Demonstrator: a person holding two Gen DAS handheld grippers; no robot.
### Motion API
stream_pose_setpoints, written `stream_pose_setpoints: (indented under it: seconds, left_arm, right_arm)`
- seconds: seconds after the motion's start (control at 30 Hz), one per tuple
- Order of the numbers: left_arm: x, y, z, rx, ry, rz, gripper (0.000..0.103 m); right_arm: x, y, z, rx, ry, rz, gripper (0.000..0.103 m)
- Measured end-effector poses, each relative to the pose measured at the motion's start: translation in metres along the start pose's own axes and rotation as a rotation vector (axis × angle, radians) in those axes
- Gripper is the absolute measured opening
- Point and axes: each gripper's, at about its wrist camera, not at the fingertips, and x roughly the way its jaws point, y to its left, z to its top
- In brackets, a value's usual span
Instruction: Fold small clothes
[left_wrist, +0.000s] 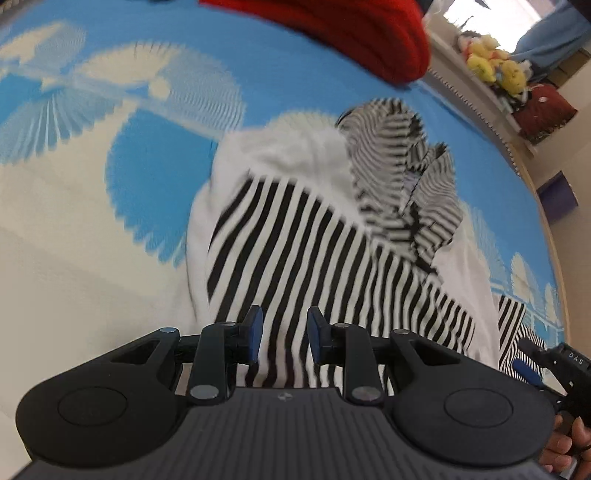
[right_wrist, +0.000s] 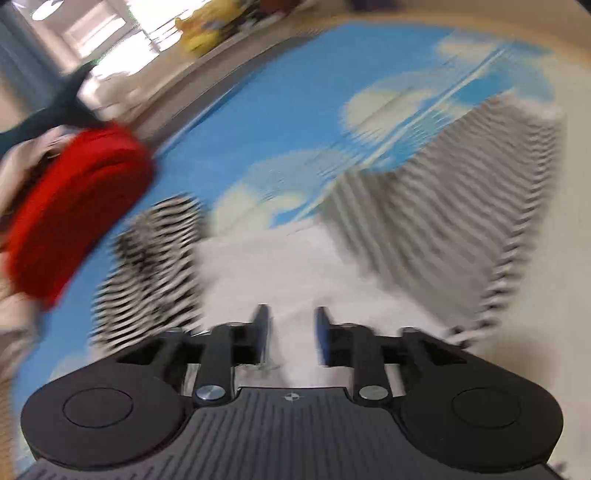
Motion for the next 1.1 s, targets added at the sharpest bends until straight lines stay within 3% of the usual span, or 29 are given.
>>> stream_pose_setpoints:
  seconds: [0.07,0.13,0.2,0.27,0.37,0.53,0.63,0.83,1.1]
  left_arm:
    - [0.017,0.009,-0.006,-0.036,0.061,0.02,0.027]
    - [0.031,0.015,-0.012,-0.051,0.121,0.06,0.026]
    - [0.033,0.013,-0.014,-0.054,0.128,0.073,0.026]
    - [0.022,0.0,-0.01,-0.014,0.082,0.069,0.027]
    - [0.011,-0.018,-0.006,0.04,0.034,0.012,0.031]
    - [0.043,-0.016,-0.019,0.017,0.173,0.071,0.032]
    - [0.035,-0.03,-0.016,0.074,0.124,0.091,0.032]
    - [0.006,-0.078,-0.014,0.18,-0.005,0.041,0.041]
    - [0.006,-0.121,-0.039,0.359,-0.032,0.053,0.041]
  right_arm:
    - [0.018,-0.006,-0.002,0.029,0.114,0.005,0.041]
    - [0.039,-0.016,-0.006,0.034,0.239,-0.061,0.041]
    - [0.049,-0.031,-0.01,0.082,0.294,-0.126,0.041]
    - [0.045,-0.033,-0.006,0.109,0.278,-0.142,0.042]
    - [0.034,-0.025,0.004,0.05,0.224,-0.113,0.044]
    - [0.019,-0.043,0.022,0.081,0.184,-0.155,0.044]
    - [0.012,-0.059,0.035,0.087,0.135,-0.168,0.044]
    - [-0.006,-0.098,0.066,0.098,0.034,-0.203,0.047]
    - [-0.03,-0.189,0.11,0.156,-0.124,-0.271,0.047]
